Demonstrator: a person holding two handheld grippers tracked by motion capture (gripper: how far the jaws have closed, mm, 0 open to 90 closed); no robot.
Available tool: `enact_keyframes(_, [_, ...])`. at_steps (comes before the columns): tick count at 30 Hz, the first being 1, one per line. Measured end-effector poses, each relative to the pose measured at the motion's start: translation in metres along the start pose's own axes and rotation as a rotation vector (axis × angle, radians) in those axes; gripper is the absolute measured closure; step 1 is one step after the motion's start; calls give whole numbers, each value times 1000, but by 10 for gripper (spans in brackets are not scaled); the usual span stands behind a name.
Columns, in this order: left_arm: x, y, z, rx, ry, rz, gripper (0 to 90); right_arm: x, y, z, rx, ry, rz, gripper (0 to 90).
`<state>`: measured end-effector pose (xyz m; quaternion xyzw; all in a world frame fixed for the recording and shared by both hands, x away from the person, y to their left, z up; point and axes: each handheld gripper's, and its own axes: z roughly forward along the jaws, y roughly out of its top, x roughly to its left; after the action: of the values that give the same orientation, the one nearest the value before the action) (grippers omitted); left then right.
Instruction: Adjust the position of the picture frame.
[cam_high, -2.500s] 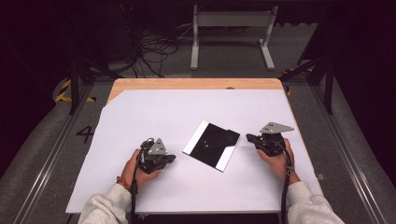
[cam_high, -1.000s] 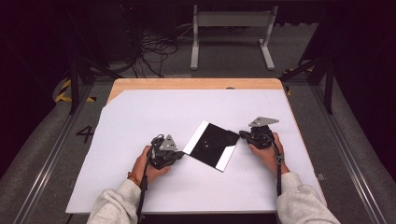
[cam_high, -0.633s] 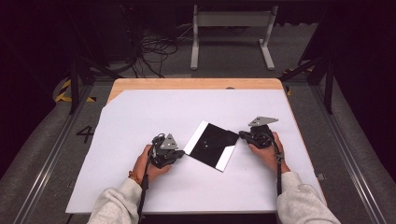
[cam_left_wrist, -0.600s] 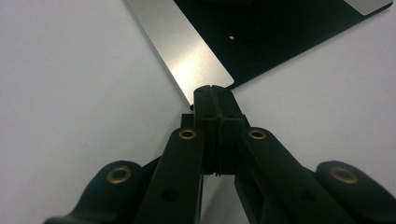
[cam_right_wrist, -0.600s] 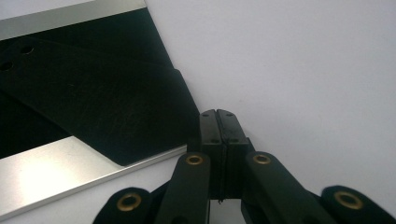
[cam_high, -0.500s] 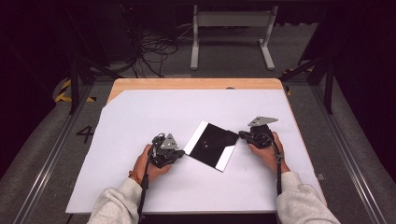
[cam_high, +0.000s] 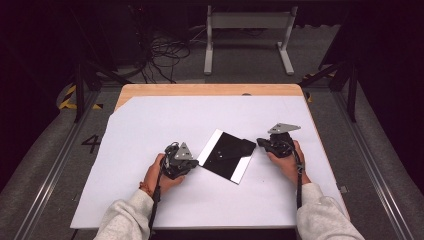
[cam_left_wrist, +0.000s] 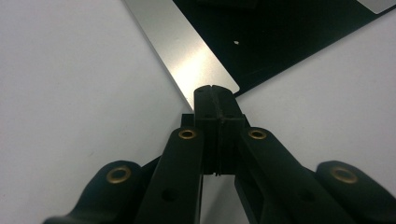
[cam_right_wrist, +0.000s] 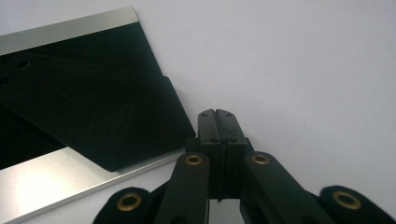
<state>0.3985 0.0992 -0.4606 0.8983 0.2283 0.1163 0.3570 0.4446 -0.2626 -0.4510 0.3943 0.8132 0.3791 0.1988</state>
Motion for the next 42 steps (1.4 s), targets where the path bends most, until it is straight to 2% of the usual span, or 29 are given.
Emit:
enact_keyframes(18, [1, 0, 0, 1, -1, 5, 896, 2, 0, 8, 34, 5, -35, 900])
enact_keyframes(22, [1, 0, -1, 4, 5, 9, 896, 2, 0, 8, 34, 21, -41, 900])
enact_keyframes(28, [5, -3, -3, 1, 9, -3, 895, 5, -1, 5, 43, 67, -74, 900])
enact_keyframes(33, [7, -4, -3, 0, 8, -6, 896, 9, -2, 2, 56, 82, -103, 900])
enact_keyframes(36, [7, -4, -4, 3, 14, 0, 896, 9, -3, 0, 59, 94, -103, 900])
enact_keyframes(42, [7, -4, -4, 6, 28, 17, 896, 13, -5, -4, 63, 106, -135, 900])
